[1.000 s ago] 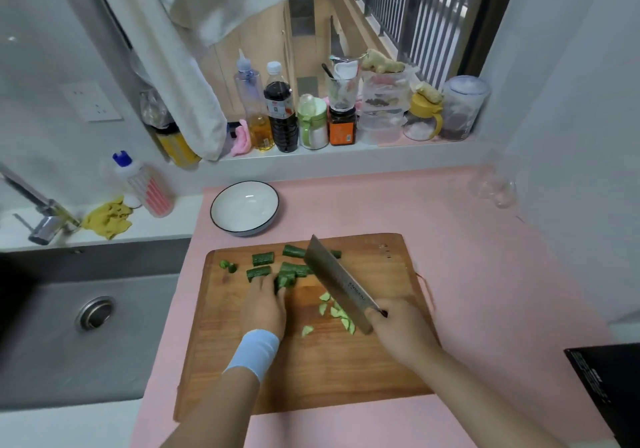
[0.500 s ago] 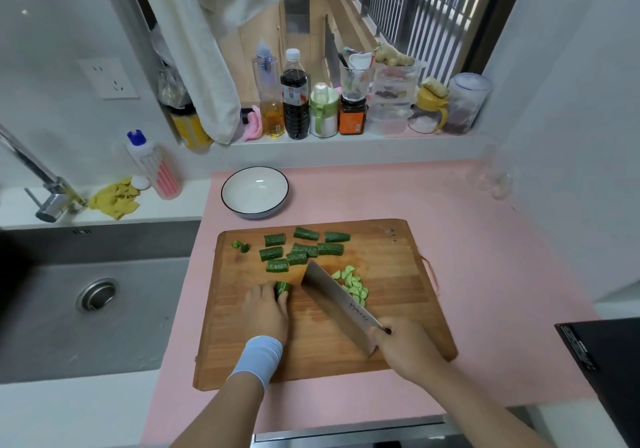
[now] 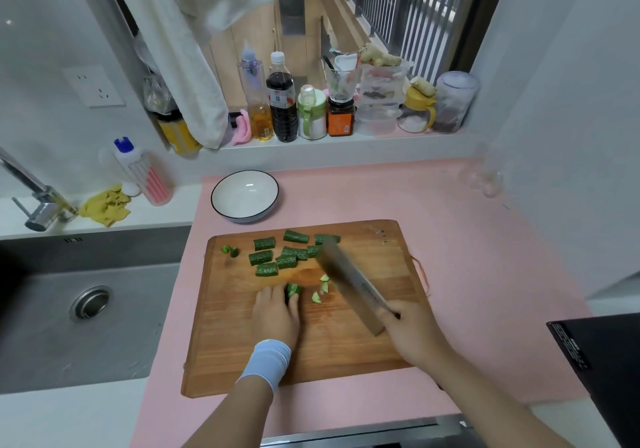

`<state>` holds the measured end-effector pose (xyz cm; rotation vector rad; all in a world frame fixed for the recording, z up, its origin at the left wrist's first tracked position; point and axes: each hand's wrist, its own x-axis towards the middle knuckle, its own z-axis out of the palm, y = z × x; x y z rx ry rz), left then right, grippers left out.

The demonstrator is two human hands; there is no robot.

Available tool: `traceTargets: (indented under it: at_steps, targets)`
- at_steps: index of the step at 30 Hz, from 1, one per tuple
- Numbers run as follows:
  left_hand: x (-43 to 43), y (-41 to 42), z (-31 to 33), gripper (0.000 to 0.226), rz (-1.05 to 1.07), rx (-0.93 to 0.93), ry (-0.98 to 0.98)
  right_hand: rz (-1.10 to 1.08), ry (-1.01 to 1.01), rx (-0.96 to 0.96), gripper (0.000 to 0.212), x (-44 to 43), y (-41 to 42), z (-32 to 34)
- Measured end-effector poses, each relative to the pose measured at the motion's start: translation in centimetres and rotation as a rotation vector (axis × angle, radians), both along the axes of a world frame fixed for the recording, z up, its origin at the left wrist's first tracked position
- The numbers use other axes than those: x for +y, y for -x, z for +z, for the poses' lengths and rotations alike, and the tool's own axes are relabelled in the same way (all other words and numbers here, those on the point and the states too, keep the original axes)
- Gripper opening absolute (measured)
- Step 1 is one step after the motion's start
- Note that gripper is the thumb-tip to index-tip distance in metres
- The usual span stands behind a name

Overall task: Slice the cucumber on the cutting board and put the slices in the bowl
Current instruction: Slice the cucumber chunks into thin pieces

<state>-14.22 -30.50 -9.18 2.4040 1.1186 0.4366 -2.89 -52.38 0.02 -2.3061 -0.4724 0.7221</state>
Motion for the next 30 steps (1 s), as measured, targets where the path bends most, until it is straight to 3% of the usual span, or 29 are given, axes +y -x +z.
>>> traceTargets:
  at_steps: [5,14,18,22,30]
  targets:
    - [0.4,0.8,0.0,0.023,0.062,0.026,0.014,0.146,0.064,0.071,0.030,0.2,1.3,-1.1]
    - [-0.9,0.4,0.4,0.032,-0.032,0.018,0.052,-0.046,0.098,-0.067,0.032,-0.5,-1.6,0.0]
    - [-1.4,0.3,0.7,0.034,-0.041,0.020,0.049,-0.008,0.058,-0.046,0.035,-0.1,-1.2,0.4]
    - [-1.6,0.5,0.3,0.045,-0.098,0.167,-0.080,0.035,0.073,-0.034,0.037,0.7,0.1,0.0]
    - [-2.5,-2.9,1.2,0.029,-0.116,0.324,-0.111,-0.054,0.082,-0.115,0.034,0.5,-0.8,0.2]
